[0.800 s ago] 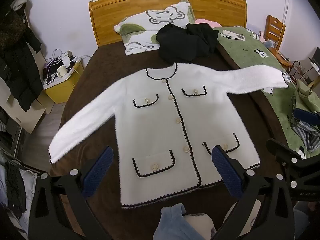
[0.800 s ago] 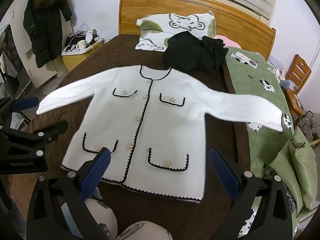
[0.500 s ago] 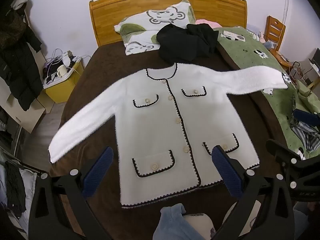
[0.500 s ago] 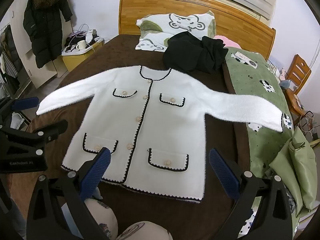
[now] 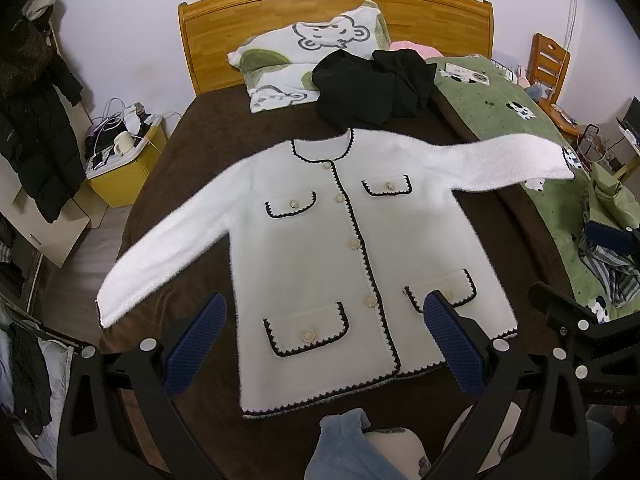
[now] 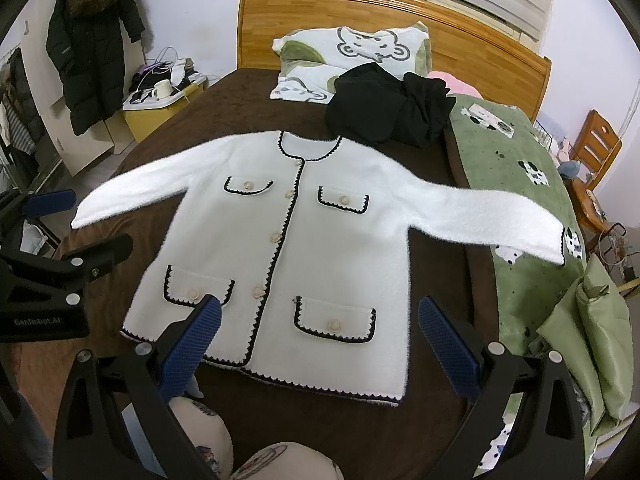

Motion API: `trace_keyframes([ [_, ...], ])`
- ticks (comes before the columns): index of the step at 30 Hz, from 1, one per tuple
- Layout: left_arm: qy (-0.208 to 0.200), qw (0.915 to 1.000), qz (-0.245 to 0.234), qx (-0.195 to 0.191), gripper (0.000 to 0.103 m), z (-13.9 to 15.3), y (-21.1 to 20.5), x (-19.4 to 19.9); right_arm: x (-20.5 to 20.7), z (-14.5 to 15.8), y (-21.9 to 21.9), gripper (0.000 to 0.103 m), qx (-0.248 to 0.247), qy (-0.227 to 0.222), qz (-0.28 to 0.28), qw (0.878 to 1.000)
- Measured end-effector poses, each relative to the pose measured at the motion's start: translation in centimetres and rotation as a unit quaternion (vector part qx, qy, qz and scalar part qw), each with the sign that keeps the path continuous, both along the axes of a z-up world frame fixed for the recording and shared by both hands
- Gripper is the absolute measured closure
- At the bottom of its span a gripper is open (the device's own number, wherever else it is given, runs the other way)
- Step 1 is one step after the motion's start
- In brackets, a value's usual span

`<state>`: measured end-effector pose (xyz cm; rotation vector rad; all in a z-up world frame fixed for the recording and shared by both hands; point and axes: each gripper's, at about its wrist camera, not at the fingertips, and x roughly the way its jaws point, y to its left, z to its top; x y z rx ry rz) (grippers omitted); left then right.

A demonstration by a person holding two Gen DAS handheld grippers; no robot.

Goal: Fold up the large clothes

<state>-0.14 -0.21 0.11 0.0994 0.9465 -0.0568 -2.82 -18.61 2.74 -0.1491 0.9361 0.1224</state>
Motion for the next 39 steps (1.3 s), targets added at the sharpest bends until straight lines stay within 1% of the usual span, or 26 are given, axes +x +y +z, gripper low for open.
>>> trace_keyframes([
  [6,0.004,1.0000,0.000,0.005,0.007,0.2,0.1,0.3,0.1,0.1,-0.2,0.006,0.000,0.003,0.001,1.000],
  [8,0.004,1.0000,0.001,0.006,0.007,0.3,0.3,0.2,0.1,-0.4,-0.4,0.006,0.000,0.004,-0.001,1.000],
  [11,0.004,1.0000,0.000,0.007,0.007,0.4,0.3,0.2,0.1,-0.5,-0.3,0.006,0.000,0.004,0.000,1.000],
  [39,0.010,0.9999,-0.006,0.003,0.007,-0.1,0.0,0.5,0.0,-0.8,-0.7,0.006,-0.001,0.008,0.001,1.000],
])
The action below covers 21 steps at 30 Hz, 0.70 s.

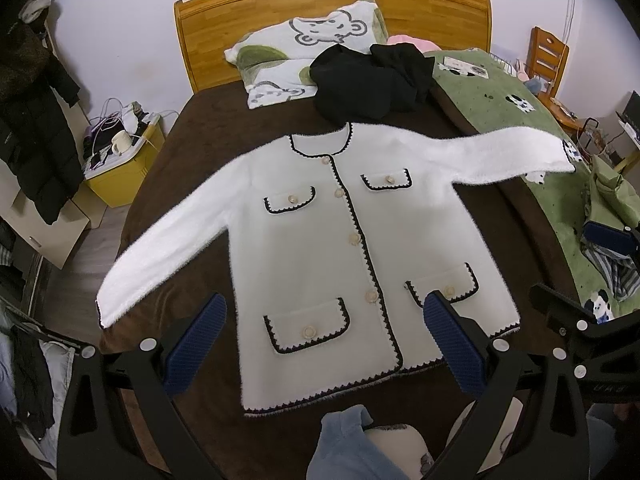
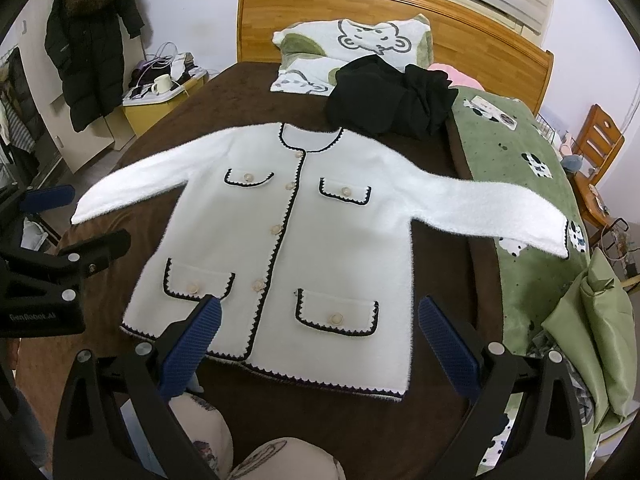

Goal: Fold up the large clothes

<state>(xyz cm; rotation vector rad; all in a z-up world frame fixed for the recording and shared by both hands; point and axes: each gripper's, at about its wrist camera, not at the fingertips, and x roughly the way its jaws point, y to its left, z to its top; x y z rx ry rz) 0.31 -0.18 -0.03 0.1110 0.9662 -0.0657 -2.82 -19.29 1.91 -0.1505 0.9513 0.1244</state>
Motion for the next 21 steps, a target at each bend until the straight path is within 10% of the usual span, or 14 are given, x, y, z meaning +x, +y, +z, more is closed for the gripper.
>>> trace_keyframes([
  [21,0.001,1.0000,-0.003,-0.003,0.007,-0.17,-0.54,-0.33,-0.15,0.18,-0.07,0.006,-0.009,0.000,-0.003,1.000],
])
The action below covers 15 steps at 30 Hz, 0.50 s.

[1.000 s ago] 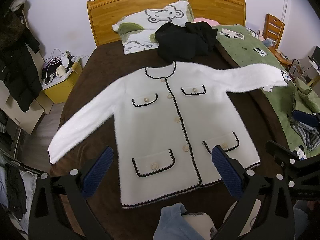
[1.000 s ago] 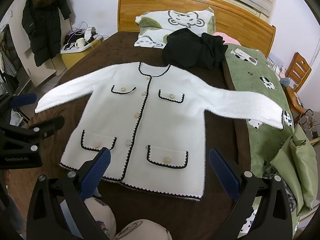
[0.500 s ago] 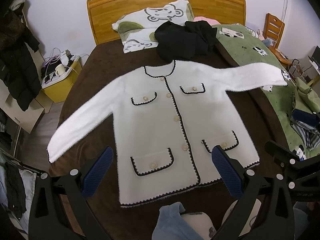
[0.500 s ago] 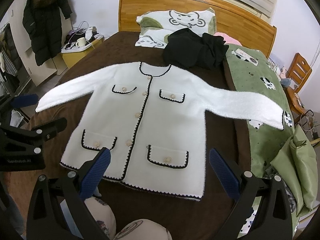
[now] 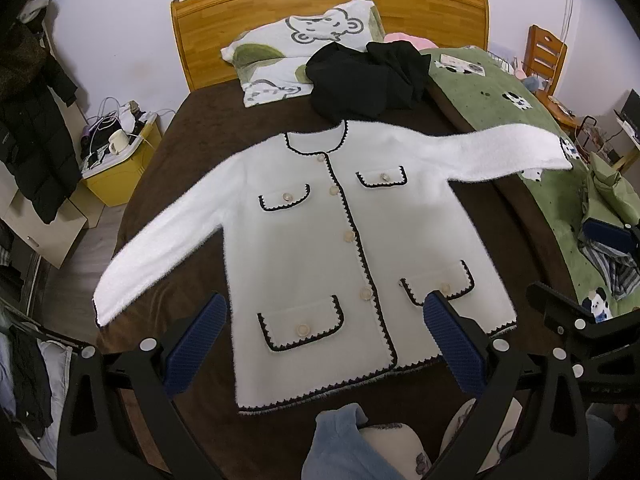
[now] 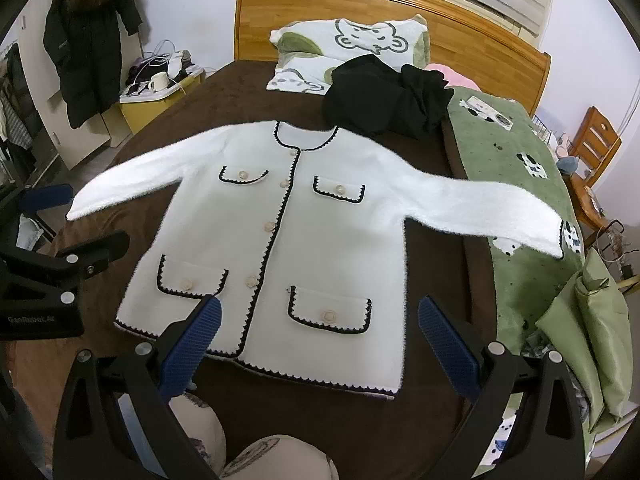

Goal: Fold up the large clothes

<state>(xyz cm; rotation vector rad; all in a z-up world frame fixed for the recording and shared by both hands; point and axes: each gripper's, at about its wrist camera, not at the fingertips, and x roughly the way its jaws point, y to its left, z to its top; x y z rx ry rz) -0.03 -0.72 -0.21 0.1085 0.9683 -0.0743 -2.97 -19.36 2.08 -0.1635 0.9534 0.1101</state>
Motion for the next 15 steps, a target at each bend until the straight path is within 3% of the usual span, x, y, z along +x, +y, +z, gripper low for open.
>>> trace_keyframes([
  [15,0.006,1.0000,0.000,-0.005,0.007,-0.85,-0.23,-0.43,-0.16,-0.34,-0.42,0.006,0.005,0.003,-0.004,1.000],
])
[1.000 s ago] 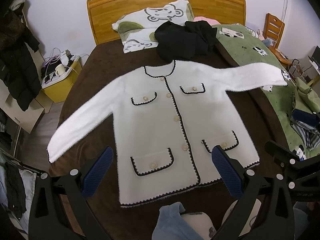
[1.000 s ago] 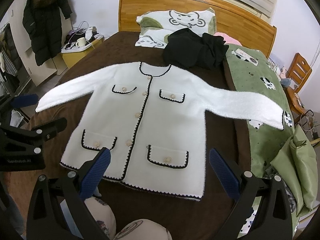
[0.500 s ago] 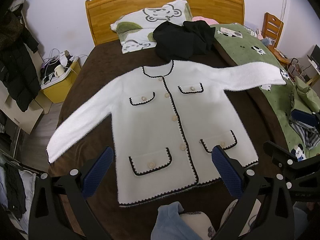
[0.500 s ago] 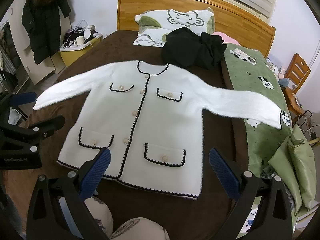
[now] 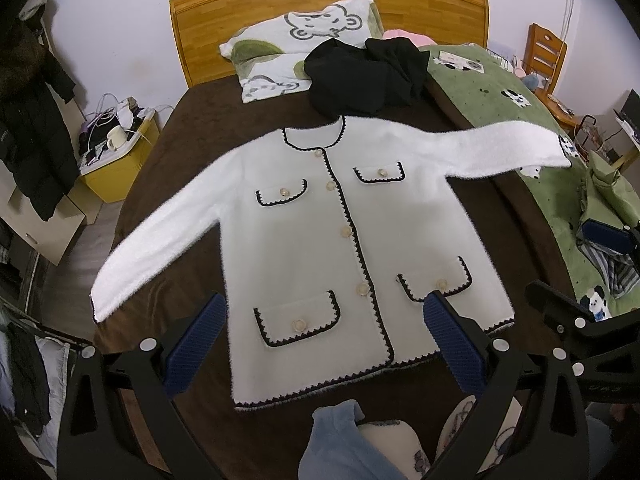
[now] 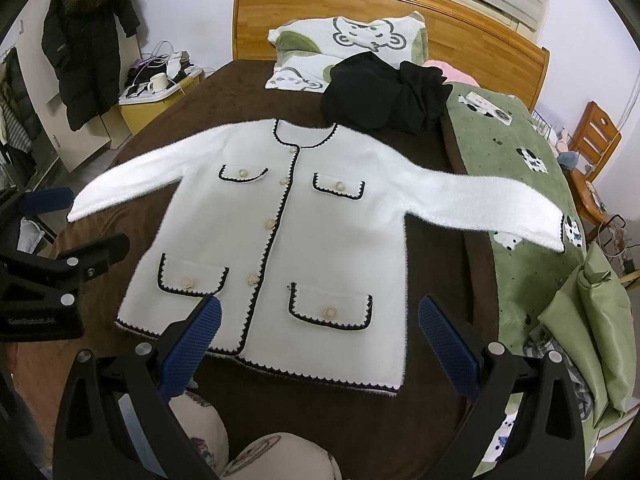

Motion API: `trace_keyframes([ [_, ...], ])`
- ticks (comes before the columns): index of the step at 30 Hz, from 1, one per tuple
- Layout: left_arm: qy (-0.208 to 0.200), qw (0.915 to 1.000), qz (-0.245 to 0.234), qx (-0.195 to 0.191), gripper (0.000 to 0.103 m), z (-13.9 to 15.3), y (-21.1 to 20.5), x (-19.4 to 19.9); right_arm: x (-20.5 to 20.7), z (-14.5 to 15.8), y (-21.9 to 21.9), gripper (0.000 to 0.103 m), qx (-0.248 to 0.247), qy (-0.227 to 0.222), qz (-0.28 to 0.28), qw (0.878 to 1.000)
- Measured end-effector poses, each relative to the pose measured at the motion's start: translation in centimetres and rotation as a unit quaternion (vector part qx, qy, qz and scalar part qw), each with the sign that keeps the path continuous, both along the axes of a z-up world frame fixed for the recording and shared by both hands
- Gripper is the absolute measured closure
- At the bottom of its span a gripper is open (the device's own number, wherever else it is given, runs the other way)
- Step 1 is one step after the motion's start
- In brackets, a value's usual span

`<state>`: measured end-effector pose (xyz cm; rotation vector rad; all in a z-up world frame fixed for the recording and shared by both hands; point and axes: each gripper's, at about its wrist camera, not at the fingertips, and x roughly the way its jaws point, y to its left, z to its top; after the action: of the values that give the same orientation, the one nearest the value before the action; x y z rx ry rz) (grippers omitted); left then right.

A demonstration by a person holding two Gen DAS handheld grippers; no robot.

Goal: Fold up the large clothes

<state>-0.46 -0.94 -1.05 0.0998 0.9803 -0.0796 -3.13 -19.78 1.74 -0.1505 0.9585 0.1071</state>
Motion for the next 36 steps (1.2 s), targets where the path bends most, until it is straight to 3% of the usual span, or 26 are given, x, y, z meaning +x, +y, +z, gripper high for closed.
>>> trace_keyframes([
  [15,0.000,0.9995,-0.032,0.000,0.007,-0.9,-2.5,4.1,2.2,-1.3,-2.5,0.006,0.010,0.005,-0.023,1.000],
  [26,-0.003,0.9980,-0.063,-0.006,0.007,-2.7,-6.1,10.3,5.2,-3.5,-7.4,0.006,0.007,0.008,-0.071,0.997],
  [30,0.000,0.9958,-0.087,-0.030,0.006,-3.7,-8.0,13.1,6.5,-4.6,-9.9,0.006,0.003,0.010,-0.094,0.996],
  [36,-0.004,0.9914,-0.127,-0.030,0.006,-6.1,-12.2,17.3,8.7,-6.6,-13.7,0.006,0.015,0.012,-0.131,0.991],
])
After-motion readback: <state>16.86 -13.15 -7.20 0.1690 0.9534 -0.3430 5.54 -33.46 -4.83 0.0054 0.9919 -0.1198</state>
